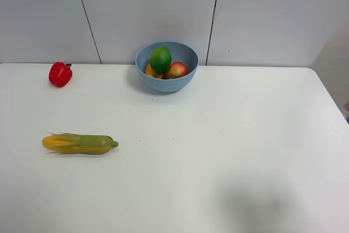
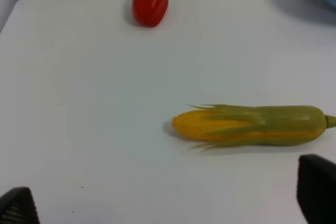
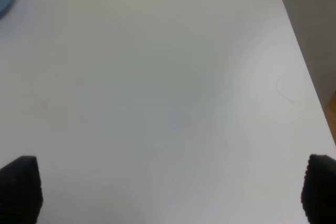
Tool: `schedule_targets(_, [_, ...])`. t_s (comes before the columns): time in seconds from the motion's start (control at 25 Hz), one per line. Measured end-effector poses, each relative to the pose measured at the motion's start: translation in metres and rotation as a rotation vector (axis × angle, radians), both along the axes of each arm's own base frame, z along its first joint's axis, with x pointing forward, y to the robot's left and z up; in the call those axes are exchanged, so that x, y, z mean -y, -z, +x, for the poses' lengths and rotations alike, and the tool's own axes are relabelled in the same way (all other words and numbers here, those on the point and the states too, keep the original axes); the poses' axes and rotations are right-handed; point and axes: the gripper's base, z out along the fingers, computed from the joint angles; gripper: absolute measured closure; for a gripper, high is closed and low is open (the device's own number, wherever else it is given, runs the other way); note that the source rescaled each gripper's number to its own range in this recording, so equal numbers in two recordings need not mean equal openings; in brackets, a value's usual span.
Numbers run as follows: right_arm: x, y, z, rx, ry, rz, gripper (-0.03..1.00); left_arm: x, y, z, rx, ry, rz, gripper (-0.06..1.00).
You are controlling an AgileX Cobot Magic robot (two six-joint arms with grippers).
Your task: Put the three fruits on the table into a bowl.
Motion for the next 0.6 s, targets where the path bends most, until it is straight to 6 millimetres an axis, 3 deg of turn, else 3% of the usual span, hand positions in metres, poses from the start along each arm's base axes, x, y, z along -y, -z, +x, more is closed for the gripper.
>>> schedule_targets(0.6, [0.0000, 0.0007, 0.0003, -0.002, 0.000, 0.000, -0.03, 0.0000, 0.0000, 0.0000, 0.000, 0.000, 0.000, -0.06])
